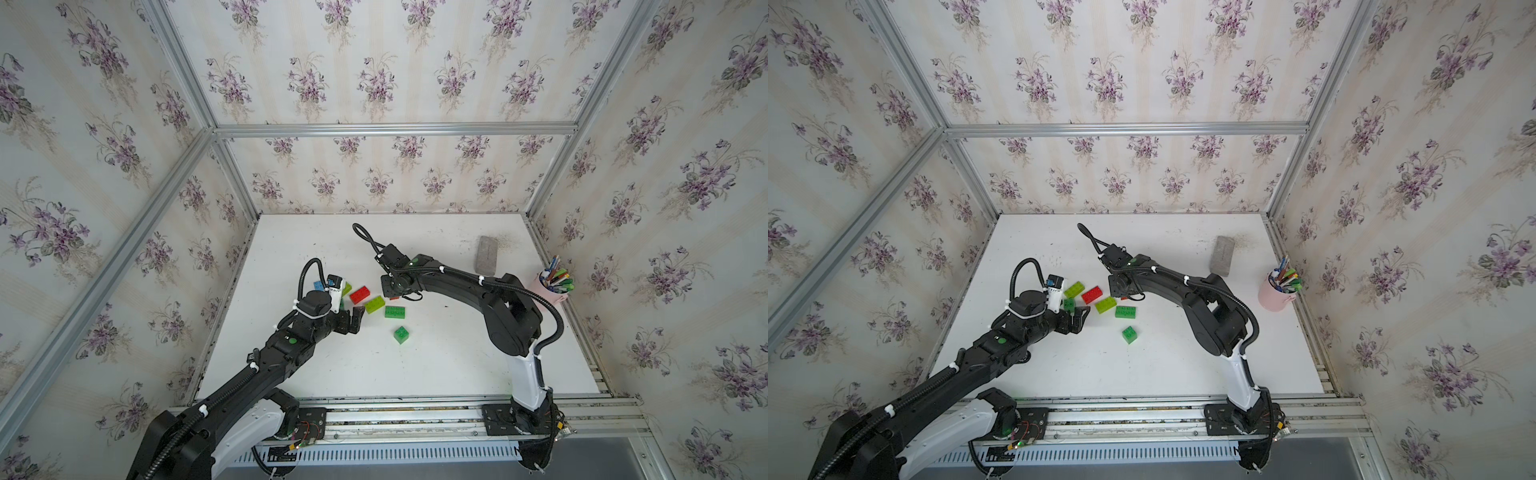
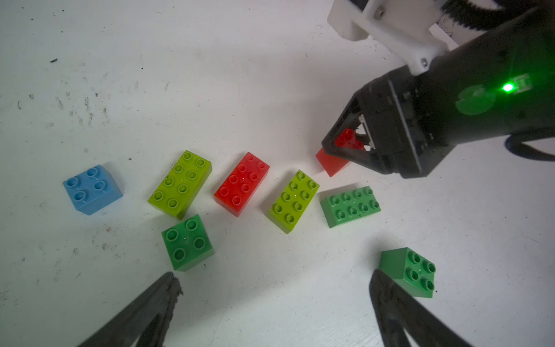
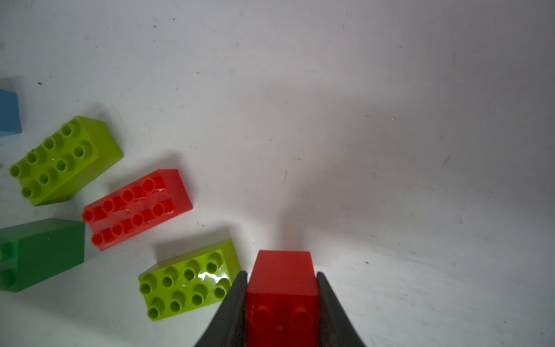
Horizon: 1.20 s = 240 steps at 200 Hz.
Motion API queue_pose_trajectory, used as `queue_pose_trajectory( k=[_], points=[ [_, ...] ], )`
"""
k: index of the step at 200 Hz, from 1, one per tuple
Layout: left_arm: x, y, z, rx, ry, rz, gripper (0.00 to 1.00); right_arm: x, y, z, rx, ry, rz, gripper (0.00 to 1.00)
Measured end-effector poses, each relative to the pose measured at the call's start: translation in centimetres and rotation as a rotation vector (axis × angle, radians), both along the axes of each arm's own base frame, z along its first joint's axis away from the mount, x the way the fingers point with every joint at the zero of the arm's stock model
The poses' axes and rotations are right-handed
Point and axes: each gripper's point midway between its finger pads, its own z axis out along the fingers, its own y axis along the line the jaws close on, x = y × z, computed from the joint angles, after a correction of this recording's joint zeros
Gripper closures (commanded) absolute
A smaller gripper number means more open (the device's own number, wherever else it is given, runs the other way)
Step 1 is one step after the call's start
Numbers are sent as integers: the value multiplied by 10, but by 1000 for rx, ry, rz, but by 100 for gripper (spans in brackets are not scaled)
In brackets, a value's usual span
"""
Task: Assemble a spoon with lego
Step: Place the lego brick at the center of the board.
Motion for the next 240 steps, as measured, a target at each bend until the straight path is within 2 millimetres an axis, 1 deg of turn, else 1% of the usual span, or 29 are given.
queue_pose_trajectory(
  k=[41,73,100,119,150,164,180,199,212,226,240],
  points=[
    [-1,1,-2,6,6,4,1,10,-2,-8,-18,18,-49,68],
    [-1,2,-3,9,8,6,1,5,-9,-19,-44,46,-80,66],
    [0,2,-3,12,8,10,1,6,-11,-19,-51,38,-101,64],
    [0,3,-3,14,9,12,1,6,-12,-19,-47,39,-115,57],
    [0,3,-4,17,13,13,1,7,-10,-16,-37,36,-119,37],
    [0,4,-4,18,12,15,1,9,-8,-9,-23,28,-117,34],
    [0,4,-3,18,8,18,1,7,-6,6,3,14,-112,31],
    [0,5,-2,18,2,21,1,0,-6,29,39,-9,-92,30],
    [0,5,-1,19,-1,24,1,-11,-8,41,49,-23,-64,29],
    [0,6,-1,19,0,24,1,-31,-11,46,63,-16,-25,29],
    [0,6,0,18,-1,25,1,-54,-20,42,59,1,20,28]
  ],
)
